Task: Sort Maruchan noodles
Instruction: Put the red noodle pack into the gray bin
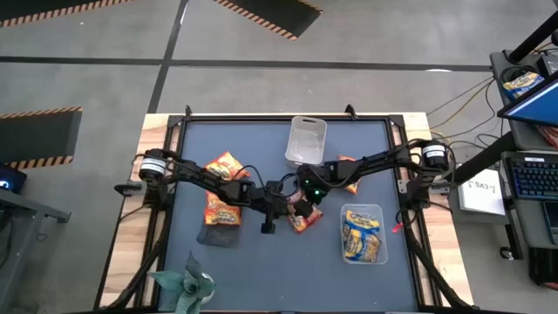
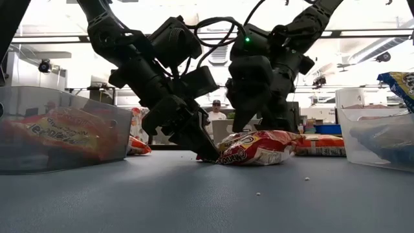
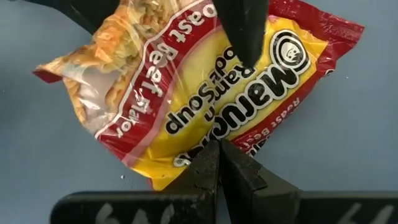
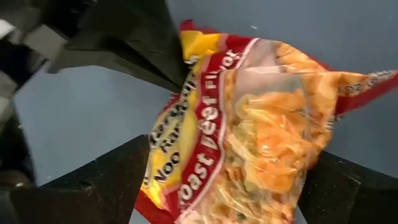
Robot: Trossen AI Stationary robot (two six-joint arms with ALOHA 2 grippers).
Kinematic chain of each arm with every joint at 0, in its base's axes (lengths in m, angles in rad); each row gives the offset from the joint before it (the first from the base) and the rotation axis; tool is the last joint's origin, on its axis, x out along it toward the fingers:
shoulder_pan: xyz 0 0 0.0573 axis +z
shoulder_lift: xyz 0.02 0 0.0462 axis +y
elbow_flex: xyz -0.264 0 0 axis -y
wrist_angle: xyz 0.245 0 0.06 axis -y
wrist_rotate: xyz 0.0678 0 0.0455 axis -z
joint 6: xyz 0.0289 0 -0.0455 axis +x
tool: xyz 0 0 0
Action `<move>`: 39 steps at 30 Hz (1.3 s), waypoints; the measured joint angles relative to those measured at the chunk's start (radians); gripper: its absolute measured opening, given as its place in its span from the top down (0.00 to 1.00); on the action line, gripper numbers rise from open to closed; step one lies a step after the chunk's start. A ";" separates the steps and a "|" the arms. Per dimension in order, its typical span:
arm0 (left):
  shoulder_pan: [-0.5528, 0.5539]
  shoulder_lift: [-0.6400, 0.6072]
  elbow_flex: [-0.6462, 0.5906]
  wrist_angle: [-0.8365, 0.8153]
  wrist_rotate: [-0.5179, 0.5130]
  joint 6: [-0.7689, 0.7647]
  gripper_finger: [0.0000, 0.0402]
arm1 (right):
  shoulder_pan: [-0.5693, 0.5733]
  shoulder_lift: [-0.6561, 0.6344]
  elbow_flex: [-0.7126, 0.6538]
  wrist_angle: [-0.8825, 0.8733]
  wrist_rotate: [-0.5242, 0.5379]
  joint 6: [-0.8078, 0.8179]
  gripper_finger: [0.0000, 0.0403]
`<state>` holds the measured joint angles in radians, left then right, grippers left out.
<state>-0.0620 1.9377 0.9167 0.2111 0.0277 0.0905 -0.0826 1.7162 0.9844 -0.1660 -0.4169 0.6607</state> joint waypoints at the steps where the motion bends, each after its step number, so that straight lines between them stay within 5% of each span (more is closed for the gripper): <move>1: 0.000 0.000 0.000 0.000 0.000 0.000 1.00 | 0.000 0.001 0.000 0.006 -0.006 0.000 0.18; 19: 0.000 -0.064 -0.007 -0.058 -0.010 0.005 1.00 | 0.002 -0.007 0.002 0.030 -0.035 -0.020 0.69; 29: 0.000 -0.165 -0.006 -0.123 -0.075 0.063 1.00 | -0.017 -0.102 0.002 -0.037 -0.025 -0.050 0.69; 39: 0.000 -0.387 -0.004 -0.216 -0.258 0.201 1.00 | -0.047 -0.281 0.002 -0.064 0.147 -0.085 0.69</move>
<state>-0.0616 1.5511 0.9126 -0.0046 -0.2307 0.2914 -0.1298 1.4356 0.9859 -0.2304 -0.2697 0.5757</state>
